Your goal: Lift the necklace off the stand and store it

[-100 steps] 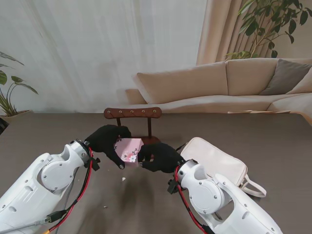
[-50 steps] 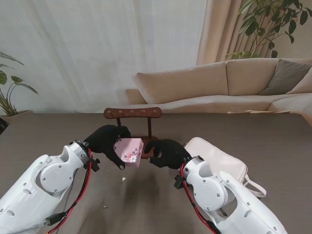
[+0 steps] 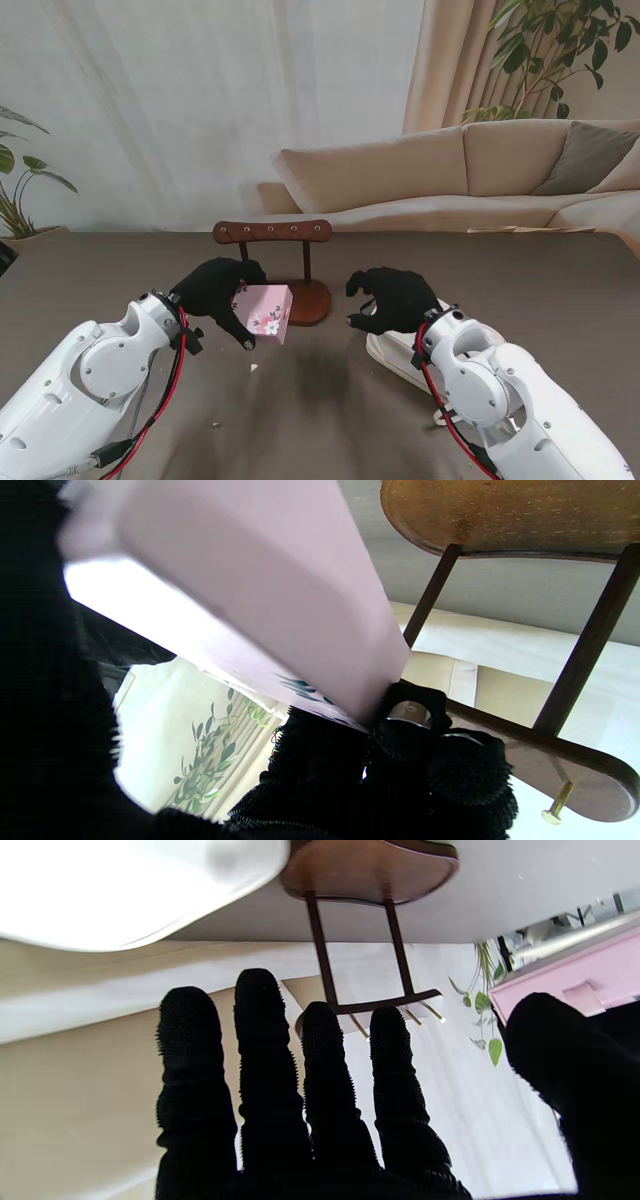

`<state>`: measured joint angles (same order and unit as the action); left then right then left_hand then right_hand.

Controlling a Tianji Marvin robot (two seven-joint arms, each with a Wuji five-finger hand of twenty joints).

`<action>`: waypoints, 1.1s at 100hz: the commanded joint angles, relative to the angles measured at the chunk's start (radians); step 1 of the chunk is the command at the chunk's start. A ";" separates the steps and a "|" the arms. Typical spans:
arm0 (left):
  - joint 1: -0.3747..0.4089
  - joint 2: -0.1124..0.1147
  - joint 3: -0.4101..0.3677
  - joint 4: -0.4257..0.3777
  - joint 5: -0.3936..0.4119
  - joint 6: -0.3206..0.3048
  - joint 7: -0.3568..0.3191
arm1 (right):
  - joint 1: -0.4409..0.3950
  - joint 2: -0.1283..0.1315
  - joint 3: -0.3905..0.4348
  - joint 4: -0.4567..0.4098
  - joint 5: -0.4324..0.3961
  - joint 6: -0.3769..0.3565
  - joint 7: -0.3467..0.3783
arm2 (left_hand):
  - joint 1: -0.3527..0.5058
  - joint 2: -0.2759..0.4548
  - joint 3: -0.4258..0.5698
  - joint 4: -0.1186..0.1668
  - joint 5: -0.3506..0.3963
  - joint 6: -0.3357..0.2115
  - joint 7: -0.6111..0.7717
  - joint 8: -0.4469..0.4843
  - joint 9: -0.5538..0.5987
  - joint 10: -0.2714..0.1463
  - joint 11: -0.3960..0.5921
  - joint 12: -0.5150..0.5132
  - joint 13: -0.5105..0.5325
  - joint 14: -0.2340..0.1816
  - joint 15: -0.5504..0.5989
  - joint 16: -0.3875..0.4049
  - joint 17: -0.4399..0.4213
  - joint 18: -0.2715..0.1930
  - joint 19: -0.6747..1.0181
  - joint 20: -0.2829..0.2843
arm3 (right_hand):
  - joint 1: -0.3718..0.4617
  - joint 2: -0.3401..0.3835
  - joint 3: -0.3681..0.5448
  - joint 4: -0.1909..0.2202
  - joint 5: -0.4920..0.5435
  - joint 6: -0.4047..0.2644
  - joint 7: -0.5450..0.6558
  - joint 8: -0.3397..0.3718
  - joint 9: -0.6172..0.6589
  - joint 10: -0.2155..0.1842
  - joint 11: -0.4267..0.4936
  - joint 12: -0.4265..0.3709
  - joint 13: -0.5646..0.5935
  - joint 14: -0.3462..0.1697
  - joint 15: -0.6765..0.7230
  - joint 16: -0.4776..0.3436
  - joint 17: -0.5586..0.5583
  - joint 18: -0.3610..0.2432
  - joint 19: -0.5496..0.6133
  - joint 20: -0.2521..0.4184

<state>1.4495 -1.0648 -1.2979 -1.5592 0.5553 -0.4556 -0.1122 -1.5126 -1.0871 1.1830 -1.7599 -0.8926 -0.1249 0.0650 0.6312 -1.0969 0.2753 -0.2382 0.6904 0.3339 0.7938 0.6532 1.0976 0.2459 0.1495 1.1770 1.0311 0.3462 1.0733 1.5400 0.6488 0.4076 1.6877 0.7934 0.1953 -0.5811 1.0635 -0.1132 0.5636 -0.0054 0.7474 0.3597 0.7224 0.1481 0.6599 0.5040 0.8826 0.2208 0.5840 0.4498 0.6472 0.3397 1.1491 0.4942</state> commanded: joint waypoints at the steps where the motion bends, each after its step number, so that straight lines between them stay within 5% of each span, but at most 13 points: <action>1: 0.002 -0.004 0.000 -0.007 -0.001 0.004 -0.018 | -0.016 0.024 0.023 0.008 0.002 0.001 0.019 | 0.238 0.158 0.971 0.095 0.076 0.130 0.730 0.104 0.195 -0.044 0.386 0.119 0.077 -0.198 0.137 0.020 -0.006 -0.096 -0.076 -0.006 | -0.040 0.033 -0.058 0.010 0.005 -0.025 -0.020 0.003 -0.044 -0.029 -0.027 -0.022 -0.058 -0.007 -0.037 -0.016 -0.315 -0.033 -0.053 0.001; 31: -0.009 -0.004 0.014 0.002 -0.007 0.005 -0.021 | -0.044 0.050 0.119 0.053 -0.178 -0.114 0.030 | 0.238 0.161 0.969 0.095 0.075 0.132 0.730 0.106 0.195 -0.043 0.385 0.119 0.074 -0.198 0.137 0.020 -0.006 -0.096 -0.077 -0.005 | -0.059 0.077 -0.197 0.020 -0.054 -0.039 -0.087 0.014 -0.137 -0.036 -0.115 -0.089 -0.176 -0.019 -0.216 -0.098 -0.409 -0.053 -0.225 -0.042; 53: -0.013 -0.004 0.017 0.005 -0.007 0.006 -0.024 | -0.042 0.062 0.120 0.101 -0.294 -0.103 0.005 | 0.240 0.162 0.968 0.096 0.074 0.131 0.729 0.106 0.194 -0.043 0.384 0.120 0.074 -0.197 0.137 0.021 -0.009 -0.095 -0.078 -0.004 | -0.096 0.144 -0.366 0.059 -0.175 0.053 -0.133 -0.023 -0.237 -0.017 -0.157 -0.142 -0.271 -0.002 -0.321 -0.153 -0.479 -0.052 -0.340 -0.071; 84: -0.004 -0.005 0.015 -0.001 -0.006 0.012 -0.020 | -0.029 0.074 0.082 0.152 -0.401 -0.038 0.000 | 0.238 0.162 0.967 0.096 0.073 0.131 0.729 0.110 0.194 -0.044 0.384 0.120 0.074 -0.197 0.137 0.021 -0.009 -0.095 -0.078 -0.002 | -0.228 0.131 -0.279 0.065 -0.277 0.130 -0.141 -0.074 -0.337 0.010 -0.182 -0.186 -0.360 0.006 -0.407 -0.202 -0.547 -0.043 -0.464 -0.080; 110: 0.013 -0.003 0.000 -0.030 -0.024 0.037 -0.043 | -0.025 0.082 0.060 0.147 -0.421 -0.046 0.079 | 0.240 0.162 0.968 0.096 0.073 0.133 0.728 0.110 0.194 -0.042 0.384 0.121 0.073 -0.195 0.137 0.022 -0.011 -0.092 -0.077 0.001 | -0.294 0.164 -0.273 0.066 -0.385 0.213 -0.171 -0.114 -0.438 0.025 -0.194 -0.208 -0.430 -0.002 -0.455 -0.229 -0.593 -0.044 -0.557 -0.079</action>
<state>1.4565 -1.0649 -1.2921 -1.5730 0.5298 -0.4221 -0.1340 -1.5263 -1.0087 1.2445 -1.6154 -1.3091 -0.1545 0.1221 0.6312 -1.0969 0.2753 -0.2382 0.6904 0.3371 0.8004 0.6579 1.0988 0.2498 0.1501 1.1885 1.0314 0.3440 1.0791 1.5400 0.6488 0.4075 1.6868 0.7939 -0.0616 -0.4267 0.7552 -0.0708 0.2149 0.1815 0.5781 0.2541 0.3164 0.1492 0.4645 0.3023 0.4853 0.2117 0.1440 0.2331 0.6325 0.2959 0.6330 0.4282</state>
